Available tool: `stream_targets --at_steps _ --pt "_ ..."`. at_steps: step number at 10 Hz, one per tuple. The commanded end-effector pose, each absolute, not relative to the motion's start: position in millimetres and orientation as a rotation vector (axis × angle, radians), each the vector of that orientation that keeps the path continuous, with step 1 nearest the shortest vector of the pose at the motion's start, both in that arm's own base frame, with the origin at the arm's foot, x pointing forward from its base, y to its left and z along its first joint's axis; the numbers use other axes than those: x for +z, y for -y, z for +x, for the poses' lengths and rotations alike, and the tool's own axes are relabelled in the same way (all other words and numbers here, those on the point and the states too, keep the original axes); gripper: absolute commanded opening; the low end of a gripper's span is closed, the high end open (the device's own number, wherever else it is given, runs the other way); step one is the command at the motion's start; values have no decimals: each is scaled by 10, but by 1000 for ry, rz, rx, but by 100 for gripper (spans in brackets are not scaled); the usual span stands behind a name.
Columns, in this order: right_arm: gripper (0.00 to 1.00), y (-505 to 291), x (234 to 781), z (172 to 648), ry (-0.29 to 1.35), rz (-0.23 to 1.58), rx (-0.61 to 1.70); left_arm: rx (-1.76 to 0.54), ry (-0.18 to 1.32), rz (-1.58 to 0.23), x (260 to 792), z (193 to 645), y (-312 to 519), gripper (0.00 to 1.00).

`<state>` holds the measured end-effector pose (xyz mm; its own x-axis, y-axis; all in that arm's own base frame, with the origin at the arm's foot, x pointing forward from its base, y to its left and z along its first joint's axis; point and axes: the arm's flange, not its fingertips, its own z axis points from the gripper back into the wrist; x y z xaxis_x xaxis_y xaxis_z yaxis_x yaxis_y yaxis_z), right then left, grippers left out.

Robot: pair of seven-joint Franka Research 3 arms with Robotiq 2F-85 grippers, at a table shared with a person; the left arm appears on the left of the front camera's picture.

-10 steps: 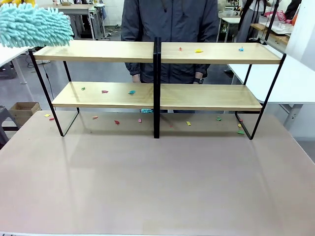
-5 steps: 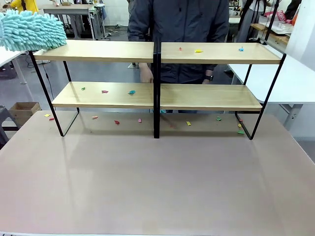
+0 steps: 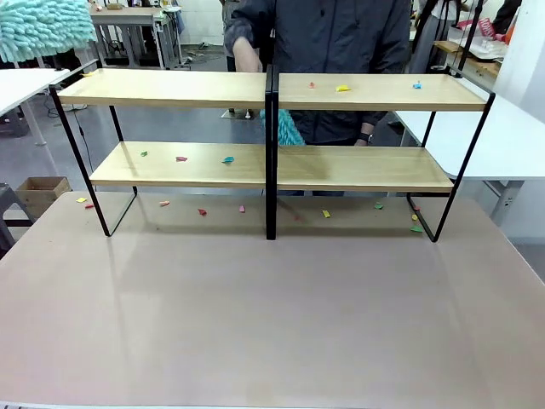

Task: Clean the shelves.
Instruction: Clean a randomly selected level of the Shelf with the Duster.

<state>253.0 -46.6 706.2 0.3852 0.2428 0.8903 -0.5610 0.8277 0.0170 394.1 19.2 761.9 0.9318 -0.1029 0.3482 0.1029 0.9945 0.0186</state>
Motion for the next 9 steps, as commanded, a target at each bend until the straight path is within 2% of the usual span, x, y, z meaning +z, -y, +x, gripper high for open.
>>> stream_targets --at_steps 1,5,9 --pt "100 461 7071 2529 1065 349 528 -108 353 -37 7565 3890 -242 13" --pt "100 461 7071 2529 1065 349 528 -198 309 -96 7551 3826 -216 13" --pt "100 461 7071 2529 1065 349 528 -164 401 -397 7907 3545 -958 13"
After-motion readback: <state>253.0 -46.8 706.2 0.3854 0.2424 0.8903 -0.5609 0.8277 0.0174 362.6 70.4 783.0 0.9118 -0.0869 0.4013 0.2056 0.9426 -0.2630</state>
